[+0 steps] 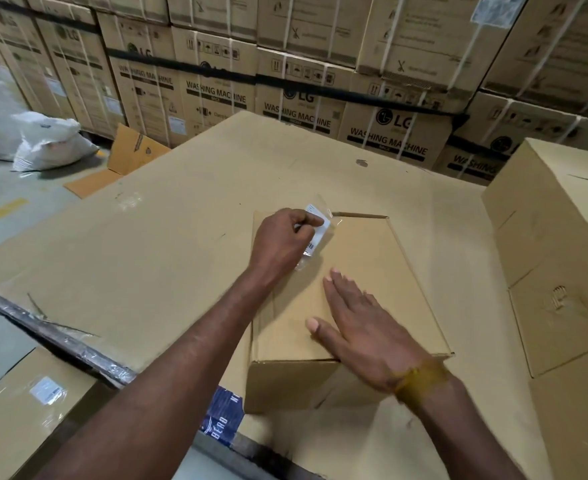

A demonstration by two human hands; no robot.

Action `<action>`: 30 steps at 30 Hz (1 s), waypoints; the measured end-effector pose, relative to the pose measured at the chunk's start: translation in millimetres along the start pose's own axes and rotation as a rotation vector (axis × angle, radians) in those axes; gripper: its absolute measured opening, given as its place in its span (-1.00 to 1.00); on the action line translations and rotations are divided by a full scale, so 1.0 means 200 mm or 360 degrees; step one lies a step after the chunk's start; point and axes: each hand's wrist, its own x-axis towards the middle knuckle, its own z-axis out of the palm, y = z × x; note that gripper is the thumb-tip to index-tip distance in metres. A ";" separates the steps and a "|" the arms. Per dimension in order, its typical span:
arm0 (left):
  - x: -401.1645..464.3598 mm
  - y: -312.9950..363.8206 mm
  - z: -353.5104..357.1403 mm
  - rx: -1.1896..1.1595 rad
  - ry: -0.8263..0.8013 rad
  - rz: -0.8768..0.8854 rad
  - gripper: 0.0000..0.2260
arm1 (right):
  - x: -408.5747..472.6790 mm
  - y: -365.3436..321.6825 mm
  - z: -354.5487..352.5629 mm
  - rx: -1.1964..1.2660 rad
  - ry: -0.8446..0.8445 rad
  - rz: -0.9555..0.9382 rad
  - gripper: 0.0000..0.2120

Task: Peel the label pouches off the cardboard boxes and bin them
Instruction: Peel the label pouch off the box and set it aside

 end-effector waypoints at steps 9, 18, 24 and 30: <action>0.01 0.01 0.01 0.0119 -0.0028 0.0049 -0.70 | 0.17 0.09 -0.08 0.0082 0.0006 0.0113 -0.27; -0.01 0.02 0.00 0.0136 -0.0029 0.0047 -0.67 | -0.15 0.08 -0.03 0.0070 -0.0187 -0.0018 -0.24; -0.01 0.04 0.00 0.0181 -0.0043 0.0044 -0.68 | 0.17 0.11 -0.07 0.0029 0.0030 0.0176 -0.19; -0.02 0.04 -0.01 0.0186 -0.0050 0.0043 -0.68 | -0.12 0.04 0.02 0.0018 -0.0047 -0.0078 -0.26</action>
